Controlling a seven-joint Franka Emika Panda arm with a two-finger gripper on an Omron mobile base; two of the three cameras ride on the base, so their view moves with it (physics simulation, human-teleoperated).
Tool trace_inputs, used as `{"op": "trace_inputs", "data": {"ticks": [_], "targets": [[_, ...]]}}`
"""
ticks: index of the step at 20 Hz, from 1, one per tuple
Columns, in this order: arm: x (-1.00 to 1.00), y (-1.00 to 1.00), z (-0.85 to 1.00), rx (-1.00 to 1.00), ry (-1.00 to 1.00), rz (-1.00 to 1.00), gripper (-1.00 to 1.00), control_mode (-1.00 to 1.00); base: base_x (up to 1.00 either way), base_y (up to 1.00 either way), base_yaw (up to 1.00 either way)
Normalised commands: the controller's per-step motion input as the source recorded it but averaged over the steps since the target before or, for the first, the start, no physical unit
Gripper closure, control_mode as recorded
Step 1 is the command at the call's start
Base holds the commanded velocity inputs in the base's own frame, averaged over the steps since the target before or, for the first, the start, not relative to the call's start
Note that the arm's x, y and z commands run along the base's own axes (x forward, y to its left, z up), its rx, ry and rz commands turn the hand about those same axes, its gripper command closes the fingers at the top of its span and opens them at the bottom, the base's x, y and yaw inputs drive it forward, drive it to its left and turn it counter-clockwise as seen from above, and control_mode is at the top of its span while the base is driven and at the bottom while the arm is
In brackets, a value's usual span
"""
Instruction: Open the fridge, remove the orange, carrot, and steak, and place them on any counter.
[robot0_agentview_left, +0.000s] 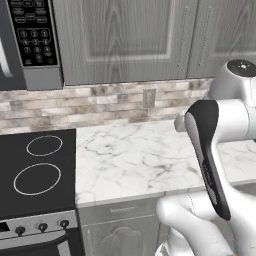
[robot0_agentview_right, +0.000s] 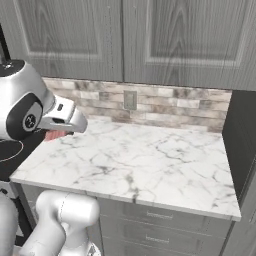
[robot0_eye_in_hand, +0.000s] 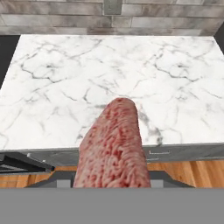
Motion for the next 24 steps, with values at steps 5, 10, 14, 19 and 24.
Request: {"op": "trace_inputs", "data": {"ticks": [5,10,14,19,24], "targets": [[0.48,0.0,-0.58,0.0,0.03,0.07,1.0,-1.0,0.0,0.0,0.0],[0.51,0.0,-0.88,0.0,0.0,0.04,1.0,-1.0,0.0,0.0,0.0],[0.44,0.0,-0.88,0.0,0.0,0.04,1.0,-1.0,0.0,0.0,0.0],[0.47,0.0,-0.71,0.0,0.0,0.01,1.0,-1.0,0.0,0.0,0.0],[0.49,0.0,-0.57,0.0,0.0,0.0,1.0,-1.0,0.0,0.0,0.0]]}}
